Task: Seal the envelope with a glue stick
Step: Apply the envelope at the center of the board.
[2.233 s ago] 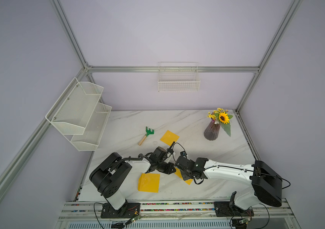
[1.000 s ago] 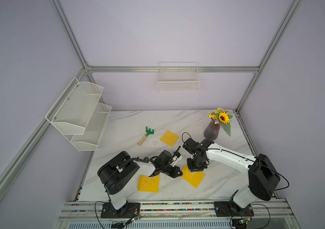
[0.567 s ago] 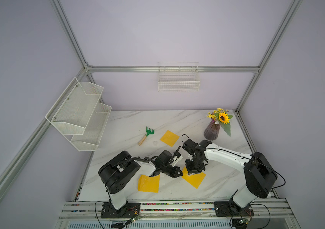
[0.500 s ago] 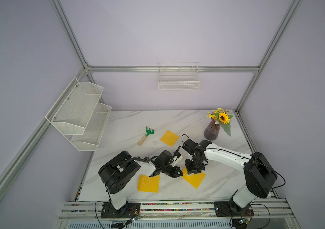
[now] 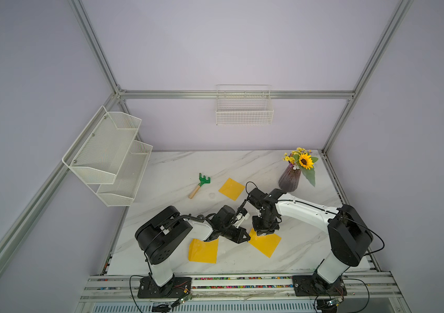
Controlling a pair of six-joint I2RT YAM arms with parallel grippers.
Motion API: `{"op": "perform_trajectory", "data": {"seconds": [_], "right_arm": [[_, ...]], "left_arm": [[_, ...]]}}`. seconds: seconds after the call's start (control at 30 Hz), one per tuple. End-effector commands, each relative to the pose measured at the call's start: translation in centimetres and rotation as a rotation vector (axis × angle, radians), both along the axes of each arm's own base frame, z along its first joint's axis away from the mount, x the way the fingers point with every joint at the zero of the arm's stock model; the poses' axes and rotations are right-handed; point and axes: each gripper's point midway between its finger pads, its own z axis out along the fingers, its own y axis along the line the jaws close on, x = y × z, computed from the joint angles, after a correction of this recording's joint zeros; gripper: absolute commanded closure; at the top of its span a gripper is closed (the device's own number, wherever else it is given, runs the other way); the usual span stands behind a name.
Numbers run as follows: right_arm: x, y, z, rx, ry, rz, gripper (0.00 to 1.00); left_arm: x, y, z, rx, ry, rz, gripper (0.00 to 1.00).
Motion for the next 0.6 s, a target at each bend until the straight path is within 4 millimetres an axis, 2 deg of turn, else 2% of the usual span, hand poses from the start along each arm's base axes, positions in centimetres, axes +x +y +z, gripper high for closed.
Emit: {"op": "perform_trajectory", "data": {"seconds": [0.0,0.07,0.1,0.13,0.2,0.27,0.3,0.4,0.47,0.5,0.57], "right_arm": [[-0.5,-0.5,-2.5,-0.048,0.033,0.003,1.0],[-0.3,-4.9,-2.3,-0.28,0.002,0.03,1.0],[-0.3,-6.1,-2.1,-0.345,-0.009,0.04,1.0],[-0.2,-7.0,-2.0,-0.393,-0.02,0.047,1.0],[0.0,-7.4,-1.9,-0.419,-0.028,0.049,1.0],[0.1,-6.6,-2.2,-0.385,-0.018,0.045,1.0],[-0.1,-5.5,-2.6,-0.328,-0.003,0.05,1.0],[-0.6,-1.3,-3.2,-0.098,0.043,0.042,1.0],[-0.9,1.2,-2.7,0.049,0.062,0.036,1.0],[-1.0,1.8,-2.5,0.087,0.067,0.034,1.0],[-0.9,1.0,-2.5,0.042,0.058,0.012,1.0]], "left_arm": [[0.1,-0.4,0.6,-0.019,-0.013,-0.007,1.0],[0.1,-0.3,0.6,-0.018,-0.016,-0.005,1.0],[0.1,-0.2,0.5,-0.017,-0.014,-0.007,1.0],[0.0,-0.3,0.6,-0.017,-0.015,-0.009,1.0],[0.0,-0.2,0.6,-0.014,-0.015,-0.009,1.0],[0.0,-0.3,0.6,-0.018,-0.014,-0.01,1.0],[0.0,-0.3,0.6,-0.02,-0.013,-0.014,1.0],[0.0,-0.2,0.7,-0.016,-0.017,-0.007,1.0],[0.0,-0.2,0.7,-0.018,-0.016,-0.007,1.0],[0.1,-0.3,0.8,-0.02,-0.018,-0.007,1.0],[0.1,-0.2,0.9,-0.016,-0.021,-0.004,1.0]]}}
